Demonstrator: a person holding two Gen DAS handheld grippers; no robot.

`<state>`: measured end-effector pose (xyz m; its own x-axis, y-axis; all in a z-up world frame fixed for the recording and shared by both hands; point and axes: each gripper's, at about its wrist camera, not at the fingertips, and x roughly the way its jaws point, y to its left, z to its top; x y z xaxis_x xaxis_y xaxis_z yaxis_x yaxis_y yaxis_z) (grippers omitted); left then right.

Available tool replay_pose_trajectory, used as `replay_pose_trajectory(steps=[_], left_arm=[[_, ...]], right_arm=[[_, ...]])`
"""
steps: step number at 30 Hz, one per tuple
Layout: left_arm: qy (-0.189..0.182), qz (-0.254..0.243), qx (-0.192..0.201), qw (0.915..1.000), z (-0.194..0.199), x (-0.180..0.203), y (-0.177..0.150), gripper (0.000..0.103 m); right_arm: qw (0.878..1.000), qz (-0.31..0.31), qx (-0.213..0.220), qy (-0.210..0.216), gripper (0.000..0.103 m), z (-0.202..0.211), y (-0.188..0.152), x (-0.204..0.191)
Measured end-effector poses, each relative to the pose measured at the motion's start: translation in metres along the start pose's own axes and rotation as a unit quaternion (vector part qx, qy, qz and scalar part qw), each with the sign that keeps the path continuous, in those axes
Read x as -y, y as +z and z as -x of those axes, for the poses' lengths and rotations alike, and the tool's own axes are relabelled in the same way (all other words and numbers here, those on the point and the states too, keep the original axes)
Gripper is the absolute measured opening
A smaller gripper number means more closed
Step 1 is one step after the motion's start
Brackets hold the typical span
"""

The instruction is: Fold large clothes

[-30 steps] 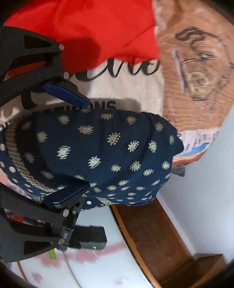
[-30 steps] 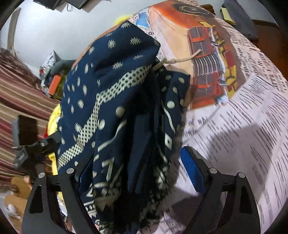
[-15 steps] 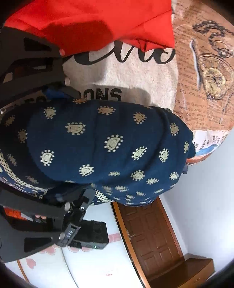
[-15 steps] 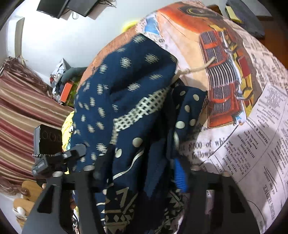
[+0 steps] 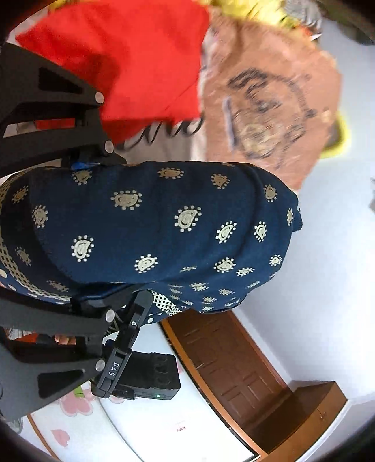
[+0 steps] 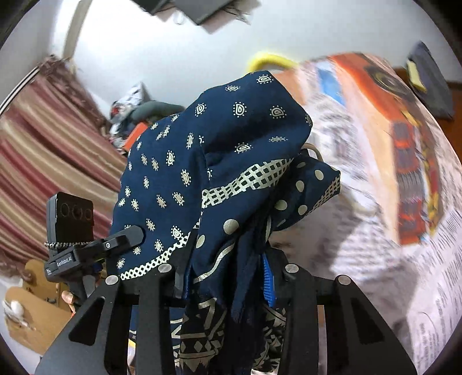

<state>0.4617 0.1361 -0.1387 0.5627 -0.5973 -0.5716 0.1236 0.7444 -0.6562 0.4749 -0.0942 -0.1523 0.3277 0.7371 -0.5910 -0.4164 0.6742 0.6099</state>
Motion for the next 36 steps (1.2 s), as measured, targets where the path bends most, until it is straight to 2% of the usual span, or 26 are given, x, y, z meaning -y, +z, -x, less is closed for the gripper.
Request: replay_pose_trajectory(steps=[4, 8, 12, 16, 23, 26, 29, 33, 36], left_arm=[[0.02, 0.005, 0.026, 0.9995, 0.047, -0.018, 0.007, 0.058], [0.039, 0.017, 0.038, 0.9984, 0.072, -0.048, 0.011, 0.058], [0.053, 0.045, 0.037, 0.9969, 0.087, -0.086, 0.007, 0.058], [0.059, 0.078, 0.026, 0.9949, 0.084, -0.13, -0.001, 0.058], [0.069, 0.141, -0.018, 0.9874, 0.043, -0.207, -0.019, 0.059], [0.063, 0.127, -0.013, 0.9898, 0.033, -0.219, -0.025, 0.063], [0.07, 0.105, -0.011, 0.992, 0.032, -0.214, -0.027, 0.065], [0.087, 0.105, -0.018, 0.9905, 0.03, -0.211, -0.025, 0.067], [0.109, 0.109, -0.015, 0.9879, 0.036, -0.201, -0.025, 0.067]], right_arm=[[1.0, 0.02, -0.003, 0.021, 0.034, -0.023, 0.006, -0.037], [0.999, 0.029, -0.02, 0.036, 0.034, -0.063, 0.008, -0.063], [0.998, 0.028, -0.046, 0.045, 0.034, -0.099, 0.003, -0.066], [0.996, 0.017, -0.079, 0.043, 0.034, -0.143, -0.003, -0.063], [0.991, -0.008, -0.136, 0.008, 0.034, -0.209, -0.016, -0.04], [0.99, -0.013, -0.141, 0.005, 0.036, -0.221, -0.021, -0.027], [0.991, -0.005, -0.137, 0.004, 0.039, -0.22, -0.023, -0.025], [0.991, 0.026, -0.131, -0.025, 0.043, -0.203, -0.028, -0.037], [0.99, 0.05, -0.124, -0.049, 0.044, -0.19, -0.032, -0.046]])
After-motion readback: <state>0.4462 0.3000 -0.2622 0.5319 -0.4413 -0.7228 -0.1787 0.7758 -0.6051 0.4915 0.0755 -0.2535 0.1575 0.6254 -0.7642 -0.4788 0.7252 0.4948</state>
